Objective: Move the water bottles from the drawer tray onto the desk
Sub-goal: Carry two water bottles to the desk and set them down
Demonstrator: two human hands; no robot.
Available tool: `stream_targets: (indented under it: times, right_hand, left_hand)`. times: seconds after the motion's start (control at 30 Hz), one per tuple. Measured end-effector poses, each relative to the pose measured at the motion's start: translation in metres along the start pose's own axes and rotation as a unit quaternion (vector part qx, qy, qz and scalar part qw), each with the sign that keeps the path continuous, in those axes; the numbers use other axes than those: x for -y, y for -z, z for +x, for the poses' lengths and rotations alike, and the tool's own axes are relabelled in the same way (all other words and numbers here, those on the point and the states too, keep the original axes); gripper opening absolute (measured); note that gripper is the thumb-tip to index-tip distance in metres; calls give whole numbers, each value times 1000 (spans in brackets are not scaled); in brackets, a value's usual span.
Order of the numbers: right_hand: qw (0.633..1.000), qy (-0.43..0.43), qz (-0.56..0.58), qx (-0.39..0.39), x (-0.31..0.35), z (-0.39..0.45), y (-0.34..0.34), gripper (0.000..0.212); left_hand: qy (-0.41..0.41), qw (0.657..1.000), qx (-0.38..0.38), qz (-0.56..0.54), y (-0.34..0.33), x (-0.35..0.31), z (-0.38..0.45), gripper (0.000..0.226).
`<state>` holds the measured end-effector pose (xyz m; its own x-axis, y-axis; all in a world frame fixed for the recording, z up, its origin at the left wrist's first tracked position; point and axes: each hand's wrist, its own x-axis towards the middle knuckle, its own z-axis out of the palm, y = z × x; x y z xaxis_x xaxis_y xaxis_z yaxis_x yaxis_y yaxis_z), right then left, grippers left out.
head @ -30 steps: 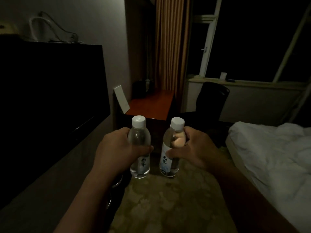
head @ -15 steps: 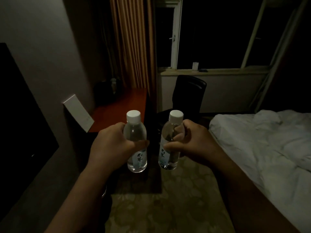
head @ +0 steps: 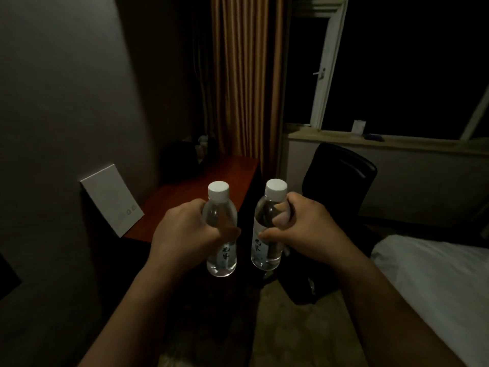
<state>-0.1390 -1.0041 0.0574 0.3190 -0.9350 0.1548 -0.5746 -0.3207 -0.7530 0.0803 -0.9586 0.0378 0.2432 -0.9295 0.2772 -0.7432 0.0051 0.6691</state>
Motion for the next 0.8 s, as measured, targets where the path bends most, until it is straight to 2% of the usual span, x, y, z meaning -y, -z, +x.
stream_targets:
  times: [0.2, 0.47, 0.8]
  right_hand:
    - [999, 21, 2, 42, -45, 115, 23, 48]
    - [994, 54, -9, 94, -95, 279, 4, 57]
    - [982, 120, -18, 146, -87, 486, -21, 61]
  left_hand:
    - [51, 999, -11, 5, -47, -6, 90, 44]
    - [86, 995, -31, 24, -96, 25, 218, 50]
    - [109, 987, -107, 52, -101, 75, 393, 57]
